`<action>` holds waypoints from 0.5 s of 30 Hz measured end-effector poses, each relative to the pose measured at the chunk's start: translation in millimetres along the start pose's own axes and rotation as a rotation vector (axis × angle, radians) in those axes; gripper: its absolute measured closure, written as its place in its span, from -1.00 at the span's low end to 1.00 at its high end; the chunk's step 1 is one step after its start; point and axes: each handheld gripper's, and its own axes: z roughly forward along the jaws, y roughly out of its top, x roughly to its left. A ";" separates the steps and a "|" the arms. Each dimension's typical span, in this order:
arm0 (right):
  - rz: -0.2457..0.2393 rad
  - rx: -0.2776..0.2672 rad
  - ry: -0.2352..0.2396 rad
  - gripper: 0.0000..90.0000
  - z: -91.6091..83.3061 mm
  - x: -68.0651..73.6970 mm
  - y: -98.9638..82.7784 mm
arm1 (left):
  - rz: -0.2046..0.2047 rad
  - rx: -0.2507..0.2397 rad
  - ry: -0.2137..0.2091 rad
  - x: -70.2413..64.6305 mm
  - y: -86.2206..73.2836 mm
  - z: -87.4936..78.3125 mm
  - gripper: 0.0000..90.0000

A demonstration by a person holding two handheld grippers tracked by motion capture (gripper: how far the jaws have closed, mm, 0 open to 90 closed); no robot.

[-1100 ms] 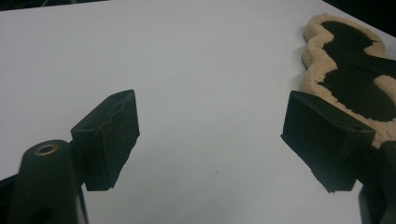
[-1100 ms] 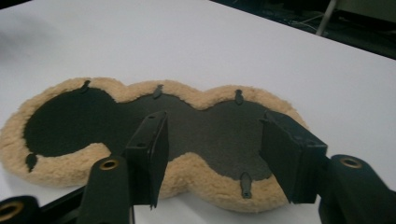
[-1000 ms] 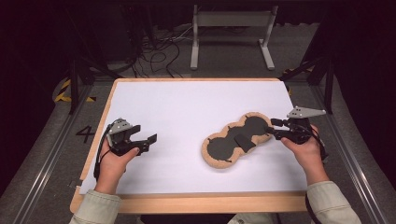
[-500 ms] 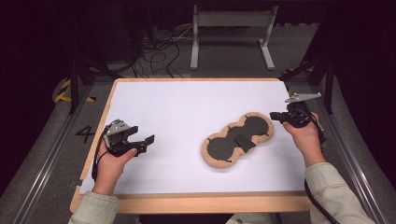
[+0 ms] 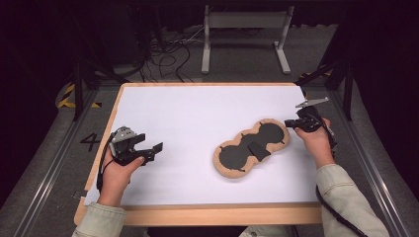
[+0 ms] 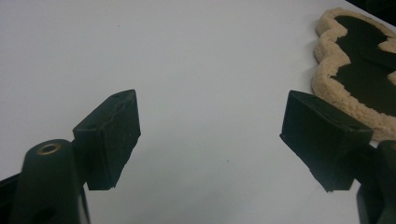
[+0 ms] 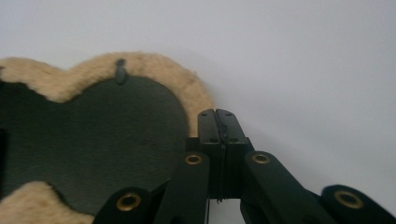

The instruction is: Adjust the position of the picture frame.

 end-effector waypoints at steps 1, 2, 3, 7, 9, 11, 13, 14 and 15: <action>0.009 0.006 -0.013 1.00 2.9 -2.4 -2.0 | -0.002 0.000 0.003 -0.1 -0.1 0.3 -0.55; 0.016 0.007 -0.013 1.00 4.4 -4.2 -3.4 | 0.001 0.003 0.006 0.1 -0.3 0.8 -0.55; 0.017 0.013 -0.026 1.00 7.0 -6.8 -5.8 | 0.003 0.009 0.005 0.5 -0.3 1.1 -0.55; 0.016 0.036 -0.026 1.00 13.0 -10.5 -11.2 | 0.002 0.013 0.009 1.4 -1.2 2.4 -0.55; 0.024 0.037 -0.021 1.00 14.4 -11.9 -13.2 | 0.000 0.009 0.010 1.3 -1.2 2.4 -0.55; 0.034 0.045 -0.018 1.00 15.4 -12.7 -14.6 | -0.003 0.011 0.006 1.0 -1.2 2.2 -0.55; 0.041 0.050 -0.005 1.00 17.0 -13.4 -16.2 | -0.004 0.011 0.005 0.9 -1.1 2.0 -0.55; 0.041 0.048 0.005 1.00 17.9 -13.1 -16.8 | -0.004 0.011 0.005 0.9 -1.1 1.9 -0.55; 0.036 0.048 0.023 1.00 19.7 -11.3 -17.0 | -0.005 0.009 0.007 0.9 -1.2 2.1 -0.55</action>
